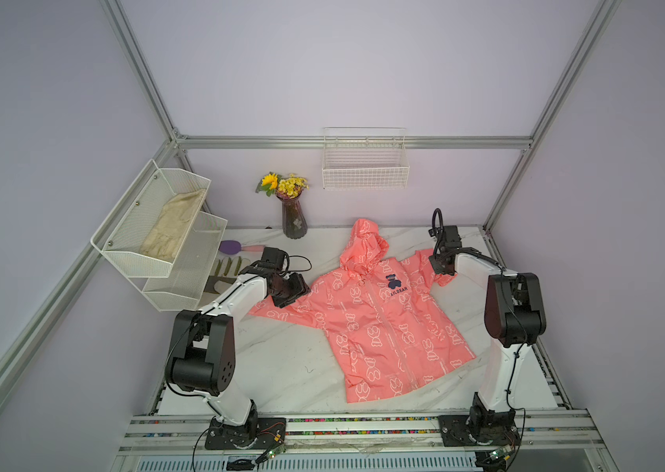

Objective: Unzip the jacket
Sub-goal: Flatten out the jacket at the center of the board.

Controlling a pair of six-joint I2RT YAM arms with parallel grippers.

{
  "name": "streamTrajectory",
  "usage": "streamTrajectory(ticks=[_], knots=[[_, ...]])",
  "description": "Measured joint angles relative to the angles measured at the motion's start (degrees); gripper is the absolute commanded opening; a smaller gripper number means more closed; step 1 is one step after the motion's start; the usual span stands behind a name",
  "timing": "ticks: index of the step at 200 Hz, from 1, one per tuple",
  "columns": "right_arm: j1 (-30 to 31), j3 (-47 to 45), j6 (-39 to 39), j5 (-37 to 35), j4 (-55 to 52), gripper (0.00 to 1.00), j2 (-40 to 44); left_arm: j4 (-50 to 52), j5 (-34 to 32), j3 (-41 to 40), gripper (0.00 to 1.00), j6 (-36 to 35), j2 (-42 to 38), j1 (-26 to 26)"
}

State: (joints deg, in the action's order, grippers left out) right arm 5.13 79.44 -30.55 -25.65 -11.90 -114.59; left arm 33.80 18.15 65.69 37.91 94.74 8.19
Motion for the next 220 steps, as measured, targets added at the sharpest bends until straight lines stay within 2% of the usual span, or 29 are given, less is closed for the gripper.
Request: streamTrajectory(ticks=[24, 35, 56, 73, 116, 165, 196, 220], knots=[[2.8, -16.7, -24.7, -7.9, 23.0, 0.00, 4.4, -0.4, 0.2, -0.4, 0.66, 0.4, 0.0, -1.1], [3.4, -22.9, -33.1, -9.2, 31.0, 0.00, 4.9, -0.9, 0.6, -1.2, 0.67, 0.7, 0.0, -1.0], [4.4, -29.5, -43.8, -11.2, 40.2, 0.00, 4.7, -1.6, 1.9, -4.1, 0.72, 2.2, -0.2, -0.9], [5.0, -29.9, -49.3, -12.0, 45.7, 0.00, 4.7, -2.0, 2.7, -7.3, 0.76, 3.9, -0.8, -0.7], [5.4, -26.2, -56.7, -10.5, 49.5, 0.00, 8.0, -5.2, 4.1, -14.1, 0.77, 8.3, -3.7, 1.6], [5.5, -22.6, -60.2, -4.4, 42.1, 0.00, 19.0, -11.2, 4.7, -15.9, 0.74, 13.6, -3.3, 4.4], [5.5, -22.8, -60.8, 0.2, 34.0, 0.00, 24.2, -14.8, 5.3, -15.9, 0.64, 17.0, -2.3, 8.9], [5.5, -24.7, -60.8, 4.7, 26.0, 0.00, 27.8, -18.0, 5.6, -15.9, 0.51, 19.6, -1.7, 12.0]])
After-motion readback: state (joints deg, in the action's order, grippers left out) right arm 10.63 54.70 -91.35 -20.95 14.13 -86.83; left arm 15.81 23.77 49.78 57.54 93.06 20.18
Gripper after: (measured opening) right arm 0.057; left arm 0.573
